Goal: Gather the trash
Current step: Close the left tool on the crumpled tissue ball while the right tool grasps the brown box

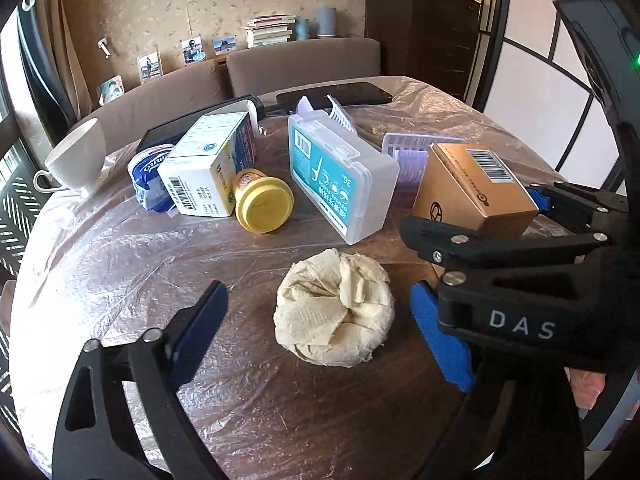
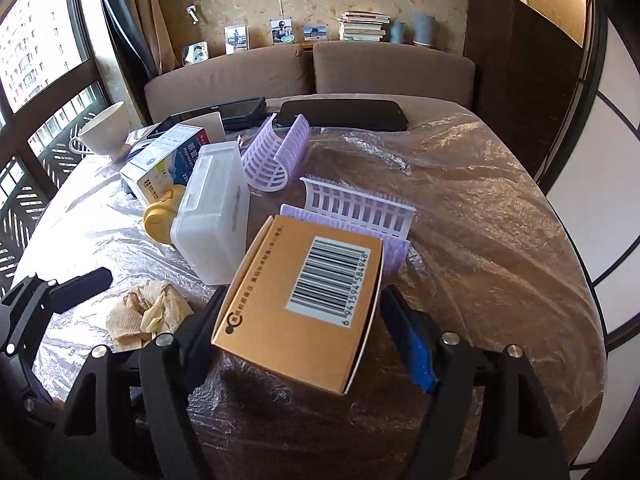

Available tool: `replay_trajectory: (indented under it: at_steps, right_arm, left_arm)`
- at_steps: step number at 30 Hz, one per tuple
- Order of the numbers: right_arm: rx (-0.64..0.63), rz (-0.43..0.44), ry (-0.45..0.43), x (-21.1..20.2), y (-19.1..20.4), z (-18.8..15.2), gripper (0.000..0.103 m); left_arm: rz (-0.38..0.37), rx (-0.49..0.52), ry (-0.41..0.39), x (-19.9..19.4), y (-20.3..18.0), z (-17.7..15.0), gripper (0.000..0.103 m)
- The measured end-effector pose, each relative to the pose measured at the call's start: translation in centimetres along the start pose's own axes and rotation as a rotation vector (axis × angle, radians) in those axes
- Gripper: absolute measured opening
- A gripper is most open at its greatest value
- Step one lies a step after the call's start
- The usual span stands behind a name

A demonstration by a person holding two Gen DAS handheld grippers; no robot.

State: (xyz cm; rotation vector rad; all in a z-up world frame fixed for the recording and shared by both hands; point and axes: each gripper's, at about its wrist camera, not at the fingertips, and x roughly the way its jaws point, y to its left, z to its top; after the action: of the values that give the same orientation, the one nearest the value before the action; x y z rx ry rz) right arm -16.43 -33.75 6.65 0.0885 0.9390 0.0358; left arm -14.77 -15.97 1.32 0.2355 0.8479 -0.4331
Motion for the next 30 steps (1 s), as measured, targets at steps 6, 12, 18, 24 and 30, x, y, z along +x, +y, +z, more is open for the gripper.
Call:
replay_trajectory:
  at_steps: [6, 12, 18, 24, 30]
  right_arm:
    - [-0.017, -0.011, -0.010, 0.00, 0.04, 0.22, 0.070]
    - [-0.026, -0.015, -0.011, 0.14, 0.15, 0.26, 0.064]
    - [-0.027, -0.022, -0.008, 0.30, 0.07, 0.19, 0.063]
    - [-0.035, -0.031, -0.006, 0.41, 0.15, 0.16, 0.061]
    - [-0.033, -0.024, -0.008, 0.22, -0.02, 0.10, 0.051]
  left_arm:
    - [-0.015, -0.008, 0.002, 0.14, -0.12, 0.12, 0.086]
    - [-0.028, 0.000, 0.012, 0.35, -0.49, 0.20, 0.072]
    - [-0.024, 0.013, 0.022, 0.34, -0.83, 0.04, 0.059]
    - [-0.030, 0.005, 0.024, 0.33, -0.73, -0.05, 0.053]
    - [-0.024, 0.003, 0.015, -0.02, -0.61, -0.07, 0.052]
